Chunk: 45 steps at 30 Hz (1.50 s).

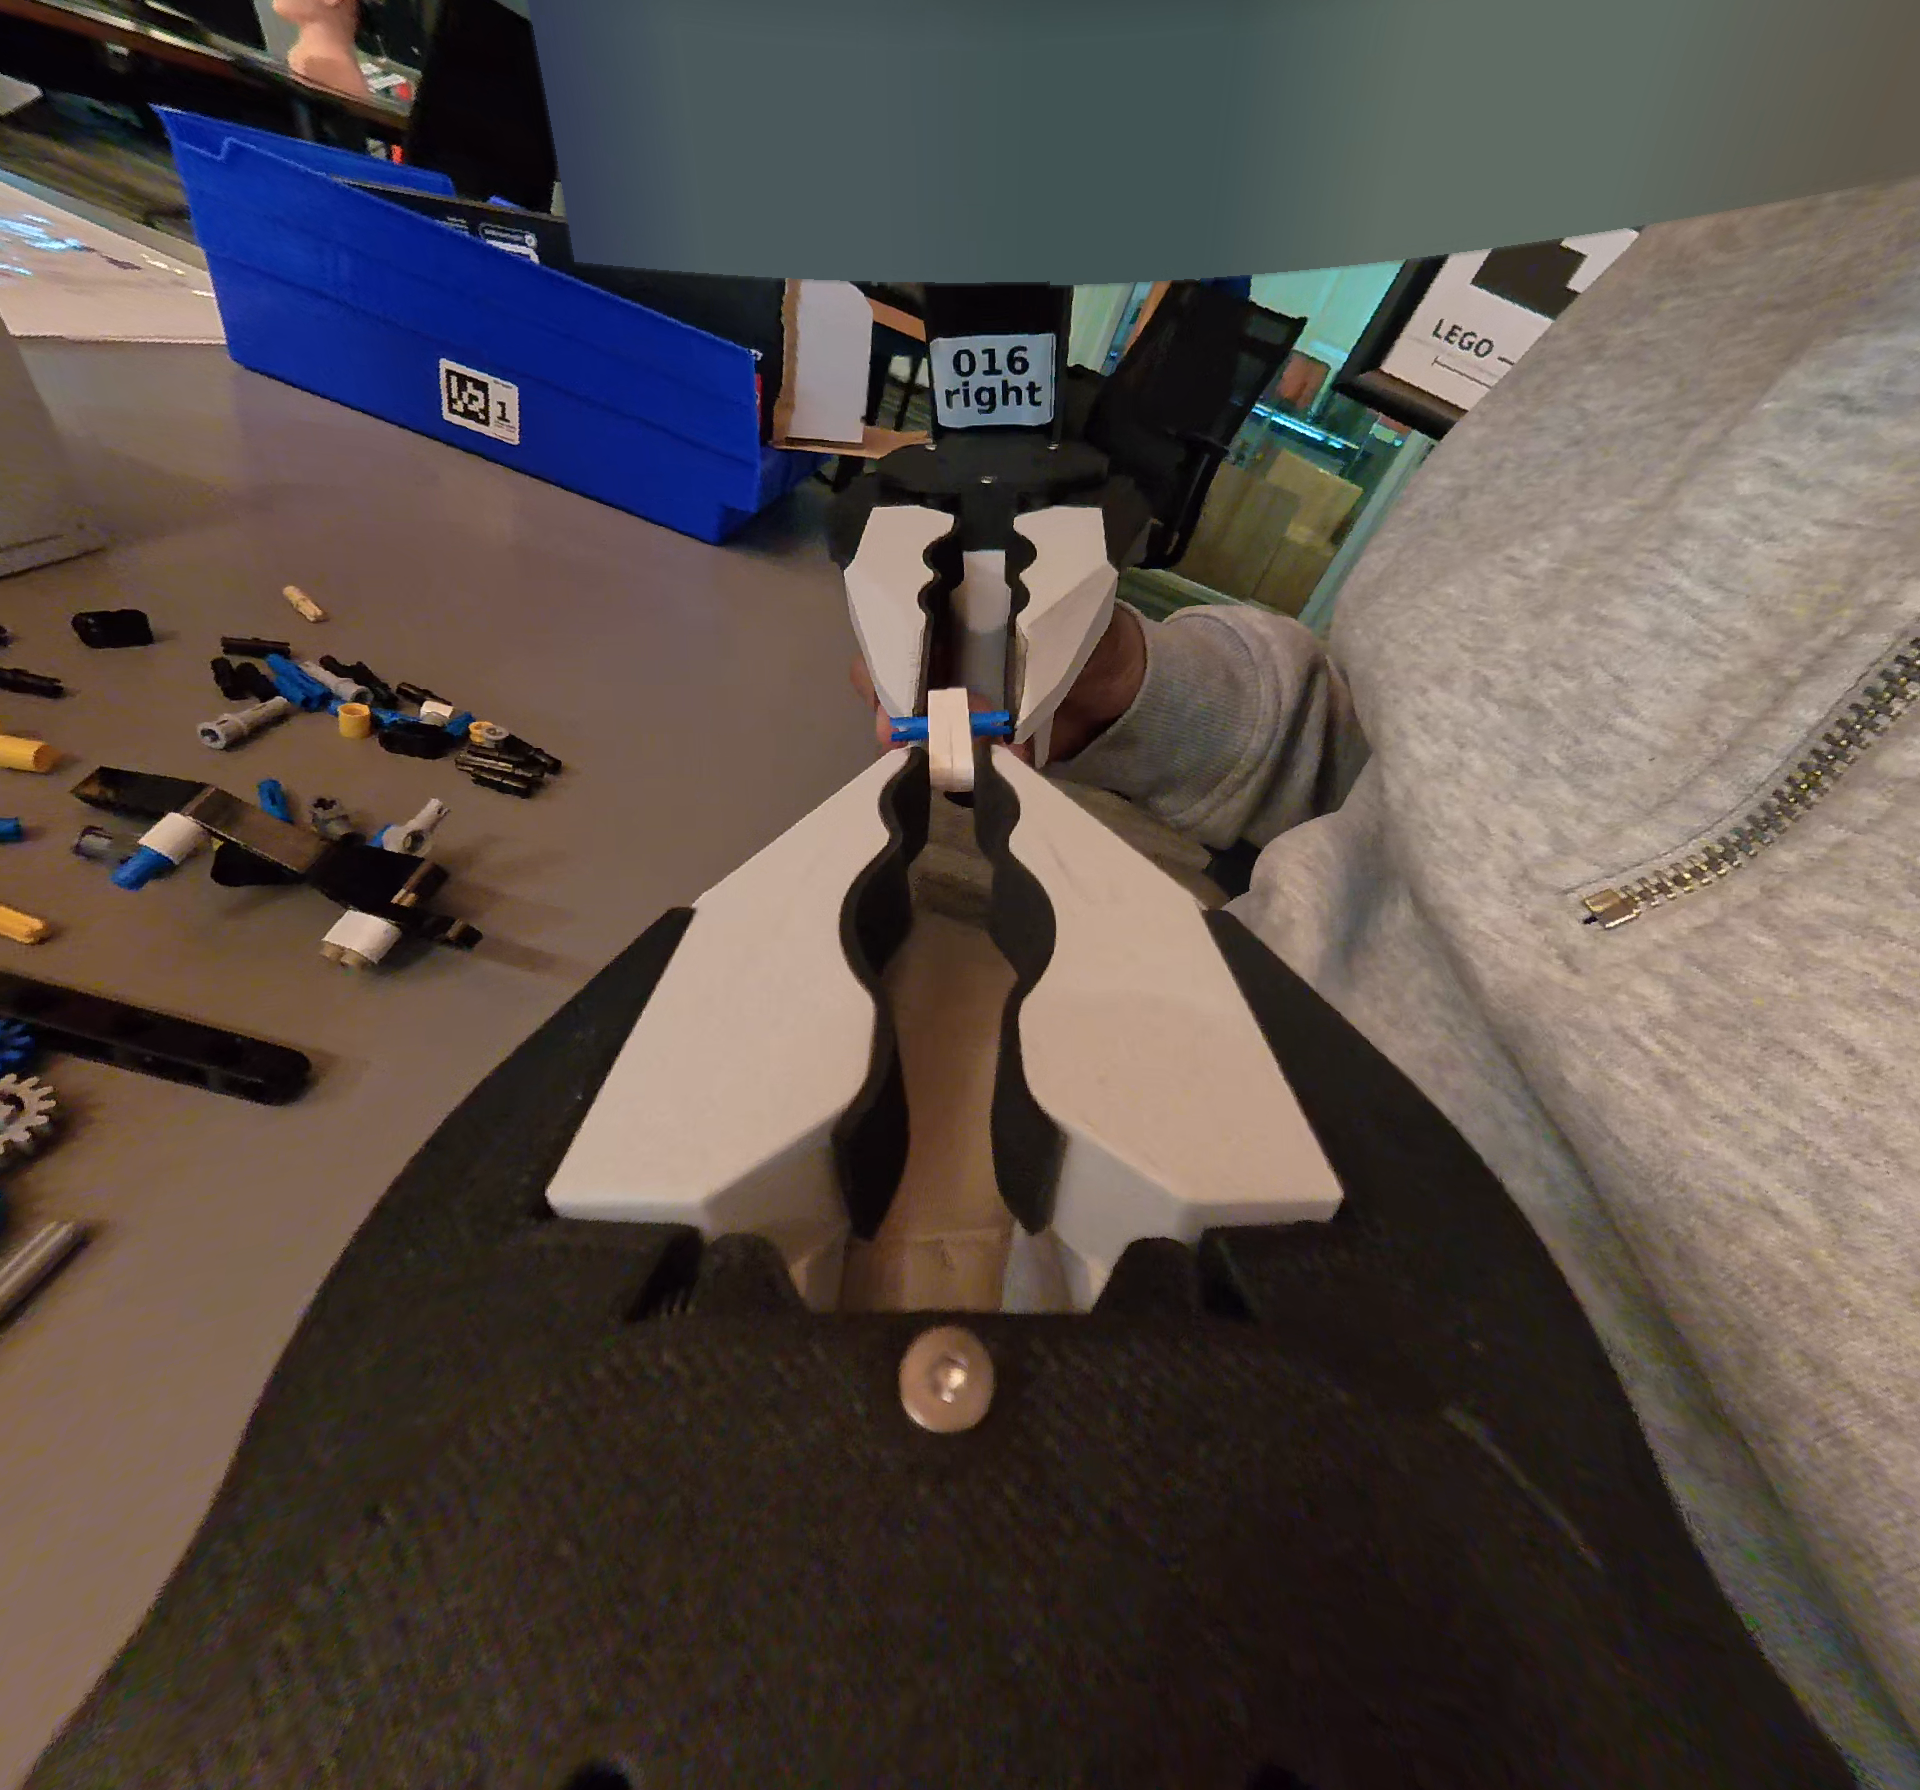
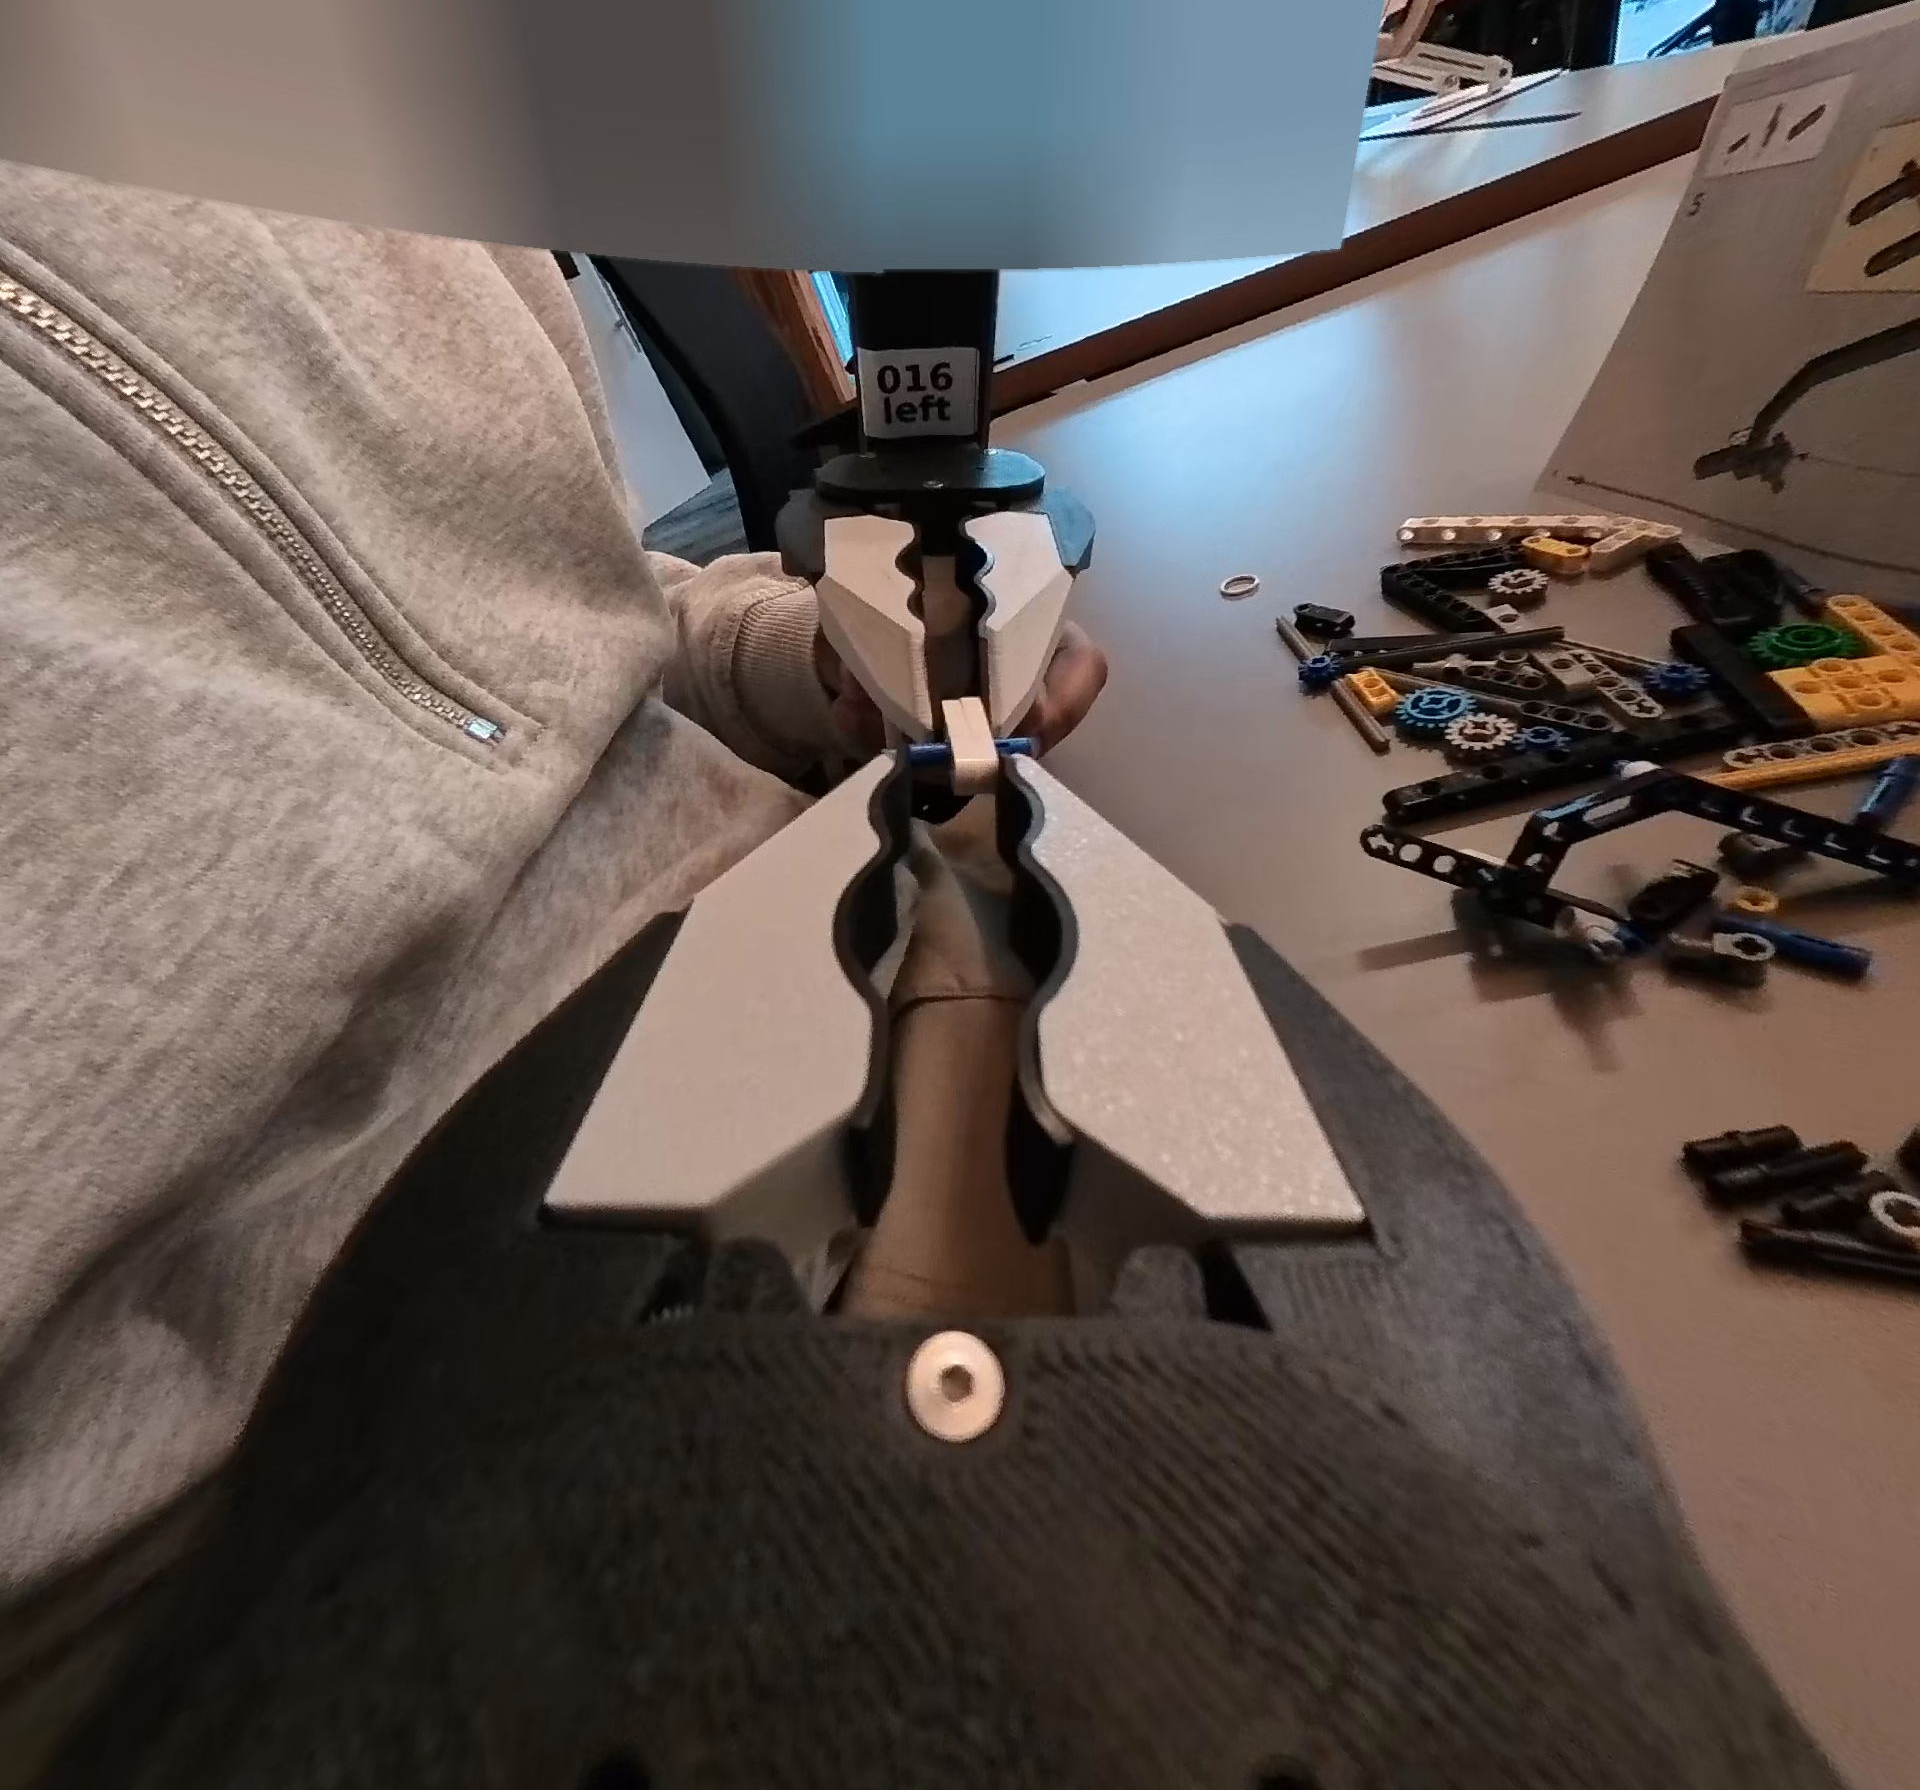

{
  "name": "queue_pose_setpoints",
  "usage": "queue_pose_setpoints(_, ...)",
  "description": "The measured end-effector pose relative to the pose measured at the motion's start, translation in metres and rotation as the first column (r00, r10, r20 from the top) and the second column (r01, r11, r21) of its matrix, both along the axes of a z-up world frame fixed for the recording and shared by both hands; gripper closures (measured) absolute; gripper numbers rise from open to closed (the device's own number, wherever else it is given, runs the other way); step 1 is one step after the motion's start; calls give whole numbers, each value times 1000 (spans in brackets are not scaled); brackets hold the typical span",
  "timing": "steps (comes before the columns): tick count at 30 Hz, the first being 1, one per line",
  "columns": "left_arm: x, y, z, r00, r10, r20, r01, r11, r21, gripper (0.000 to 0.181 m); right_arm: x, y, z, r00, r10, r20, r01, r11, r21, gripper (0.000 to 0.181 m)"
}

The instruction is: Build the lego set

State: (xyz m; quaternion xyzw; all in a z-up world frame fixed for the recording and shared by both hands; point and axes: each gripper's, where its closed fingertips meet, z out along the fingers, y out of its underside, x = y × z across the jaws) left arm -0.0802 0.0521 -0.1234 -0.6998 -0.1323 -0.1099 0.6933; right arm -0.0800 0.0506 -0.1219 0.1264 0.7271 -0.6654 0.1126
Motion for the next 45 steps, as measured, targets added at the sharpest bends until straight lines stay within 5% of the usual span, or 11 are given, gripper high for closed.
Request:
queue_pose_setpoints(8,-10,-2,-2,999,44,-9,-44,999,-10,175,-9,-2,-3,998,-53,-29,52,999,-10,164)
queue_pose_setpoints(13,-26,-8,-2,991,131,0,-131,991,-11,175,-31,11,2,979,-196,-49,195,980,-36,132)
queue_pose_setpoints(20,-44,-16,-6,976,216,36,-215,976,-23,175,-46,20,5,943,-317,-106,313,949,-46,124)
queue_pose_setpoints(32,-48,-16,-8,970,235,61,-233,972,-31,175,-47,3,-12,917,-332,-221,358,930,86,151)
queue_pose_setpoints(45,-54,-16,-9,963,228,141,-230,973,-8,175,-45,1,-14,932,-306,-195,329,939,100,153)
